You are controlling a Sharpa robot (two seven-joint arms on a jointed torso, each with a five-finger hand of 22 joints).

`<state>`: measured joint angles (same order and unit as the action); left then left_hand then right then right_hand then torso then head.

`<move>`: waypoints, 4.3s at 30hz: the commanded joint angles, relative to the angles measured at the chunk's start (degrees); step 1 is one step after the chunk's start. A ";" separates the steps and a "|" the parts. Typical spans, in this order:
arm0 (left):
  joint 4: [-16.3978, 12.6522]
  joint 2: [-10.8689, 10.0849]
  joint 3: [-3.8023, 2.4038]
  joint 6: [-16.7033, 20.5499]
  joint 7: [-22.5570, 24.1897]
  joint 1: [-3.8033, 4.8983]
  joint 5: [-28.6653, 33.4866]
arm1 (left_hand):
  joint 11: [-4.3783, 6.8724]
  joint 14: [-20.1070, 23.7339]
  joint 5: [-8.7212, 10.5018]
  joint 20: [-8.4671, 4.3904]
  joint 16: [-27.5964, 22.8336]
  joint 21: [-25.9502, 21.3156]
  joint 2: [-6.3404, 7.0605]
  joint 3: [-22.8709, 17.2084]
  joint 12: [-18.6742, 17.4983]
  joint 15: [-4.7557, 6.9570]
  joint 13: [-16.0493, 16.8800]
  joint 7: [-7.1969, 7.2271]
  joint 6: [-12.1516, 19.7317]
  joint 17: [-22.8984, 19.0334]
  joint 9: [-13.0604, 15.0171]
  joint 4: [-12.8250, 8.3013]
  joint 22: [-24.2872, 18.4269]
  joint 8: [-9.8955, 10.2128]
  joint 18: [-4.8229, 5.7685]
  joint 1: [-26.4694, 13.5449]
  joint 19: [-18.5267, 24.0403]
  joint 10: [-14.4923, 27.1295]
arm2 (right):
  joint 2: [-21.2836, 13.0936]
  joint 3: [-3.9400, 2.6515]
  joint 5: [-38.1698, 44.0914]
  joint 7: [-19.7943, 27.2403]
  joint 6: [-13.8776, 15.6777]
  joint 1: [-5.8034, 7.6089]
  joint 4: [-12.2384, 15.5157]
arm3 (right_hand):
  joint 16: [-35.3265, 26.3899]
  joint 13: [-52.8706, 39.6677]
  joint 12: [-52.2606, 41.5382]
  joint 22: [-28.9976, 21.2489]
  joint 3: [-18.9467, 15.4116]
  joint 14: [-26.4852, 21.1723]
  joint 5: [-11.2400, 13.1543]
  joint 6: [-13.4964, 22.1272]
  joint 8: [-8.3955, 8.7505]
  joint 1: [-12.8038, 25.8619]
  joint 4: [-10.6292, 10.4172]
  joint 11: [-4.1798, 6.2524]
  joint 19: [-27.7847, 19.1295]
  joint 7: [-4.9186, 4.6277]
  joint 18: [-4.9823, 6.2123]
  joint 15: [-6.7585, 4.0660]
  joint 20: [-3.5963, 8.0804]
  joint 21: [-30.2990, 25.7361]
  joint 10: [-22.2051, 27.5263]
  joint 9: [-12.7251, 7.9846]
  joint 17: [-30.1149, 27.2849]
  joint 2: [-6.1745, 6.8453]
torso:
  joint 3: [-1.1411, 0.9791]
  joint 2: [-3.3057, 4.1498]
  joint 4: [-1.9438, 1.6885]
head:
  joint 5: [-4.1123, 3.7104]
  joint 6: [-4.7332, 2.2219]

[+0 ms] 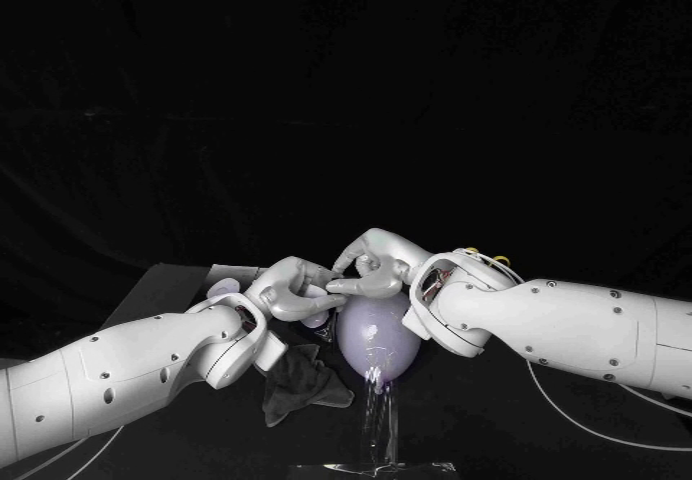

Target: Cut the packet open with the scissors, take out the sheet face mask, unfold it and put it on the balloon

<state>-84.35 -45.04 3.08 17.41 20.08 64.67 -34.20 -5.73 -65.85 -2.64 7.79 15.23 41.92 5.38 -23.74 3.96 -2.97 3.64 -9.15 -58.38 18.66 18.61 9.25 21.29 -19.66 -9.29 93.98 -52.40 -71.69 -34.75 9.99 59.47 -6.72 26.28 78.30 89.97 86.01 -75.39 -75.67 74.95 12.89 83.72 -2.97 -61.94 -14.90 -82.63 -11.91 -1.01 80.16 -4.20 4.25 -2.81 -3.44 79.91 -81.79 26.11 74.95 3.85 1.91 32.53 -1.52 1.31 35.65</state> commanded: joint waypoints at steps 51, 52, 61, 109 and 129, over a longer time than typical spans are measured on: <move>-0.42 -1.99 -0.14 -0.86 -0.68 0.40 3.80 | -6.95 20.00 -0.17 8.73 -3.71 -23.10 -0.58 22.31 3.72 -7.95 0.70 -6.15 13.28 -2.29 -3.08 6.72 -14.53 4.11 3.82 1.15 15.97 21.22 | -8.38 -0.07 17.52 3.18 9.33 0.09 6.66 | 2.18 -7.17 -4.26 8.62 22.79 5.49 0.17 3.48 -11.93 7.25 9.42 2.18 3.99 1.05 -2.17 -1.69 1.46 3.88 -4.52 8.25 11.33 0.93 | -0.02 -0.04 -0.02 | -0.64 -0.63; -0.49 -1.97 -0.14 -0.75 -0.61 0.40 3.85 | -5.29 17.12 -0.19 8.50 -1.58 -22.26 -2.47 20.63 5.93 -6.53 1.38 -4.38 10.18 -1.47 -2.54 6.39 -14.28 2.33 2.78 2.96 13.94 17.38 | -8.36 -0.07 17.89 3.05 9.35 0.09 6.65 | 2.18 -7.17 -4.26 8.62 22.79 5.49 0.17 3.48 -11.93 7.25 9.42 2.18 3.99 1.05 -2.17 -1.69 1.46 3.88 -4.52 8.25 11.33 0.93 | -0.01 -0.03 -0.03 | -0.61 -0.63; -0.68 -1.86 -0.14 -0.44 -0.37 0.40 4.01 | -0.48 7.88 -0.14 6.84 5.30 -16.65 -4.83 13.19 10.61 -1.76 2.38 -0.41 1.74 1.43 -1.24 4.84 -11.87 -2.27 -1.17 7.42 5.60 6.08 | -8.14 -0.07 19.85 1.85 8.65 0.11 6.33 | 2.18 -7.16 -4.23 8.64 22.84 5.49 0.17 3.50 -11.97 7.35 9.48 2.18 4.01 1.05 -2.18 -1.69 1.46 3.89 -4.52 8.26 11.33 0.99 | 0.01 -0.06 0.00 | -0.67 -0.45; 0.69 -1.25 -0.14 3.70 4.15 0.40 -3.91 | 1.26 3.38 -0.11 4.20 7.99 2.59 1.30 -3.63 10.30 0.53 0.33 1.17 -1.00 2.89 0.22 -5.33 0.85 -3.75 -0.27 -2.50 12.85 -0.01 | -13.10 -0.09 -16.29 11.40 -1.90 5.32 4.06 | 1.89 0.69 5.60 5.72 12.03 5.41 -0.20 7.57 2.12 11.09 0.82 -1.50 1.45 -3.10 -1.15 1.46 -1.56 -0.39 -0.17 1.32 11.02 1.14 | 0.01 0.00 0.05 | -0.43 -1.09; -0.65 -4.19 -0.50 -9.10 3.79 3.07 7.37 | 1.26 3.26 -0.11 4.24 7.98 3.13 1.28 -3.85 10.26 0.55 0.30 1.12 -1.11 2.94 0.20 -5.64 1.16 -3.64 -0.42 -3.08 12.89 -0.05 | -9.23 -0.09 -12.99 9.92 -2.37 6.24 1.43 | 1.95 -1.23 3.26 6.22 11.36 5.41 -0.10 6.96 2.67 10.62 1.13 -1.41 1.74 -3.04 -1.25 1.41 -1.47 0.06 -0.91 1.06 11.05 1.61 | -0.03 -0.11 -0.05 | -0.29 -0.94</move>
<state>-84.83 -49.20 2.70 12.86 23.00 67.53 -28.70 -5.11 -62.57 -2.56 11.88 23.23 44.76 7.11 -27.12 14.13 -2.80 3.84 -7.89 -59.14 21.50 17.34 4.08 22.40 -23.19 -9.64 90.74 -39.92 -70.88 -44.04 9.94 45.37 3.09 24.45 84.50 91.34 87.69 -75.06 -72.05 74.91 24.57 84.02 -3.31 -54.70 -12.50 -71.62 -10.91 -2.47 81.46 -7.33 3.46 -0.84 -4.83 79.71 -82.40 27.24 74.91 5.26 1.98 32.46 -1.63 0.87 34.76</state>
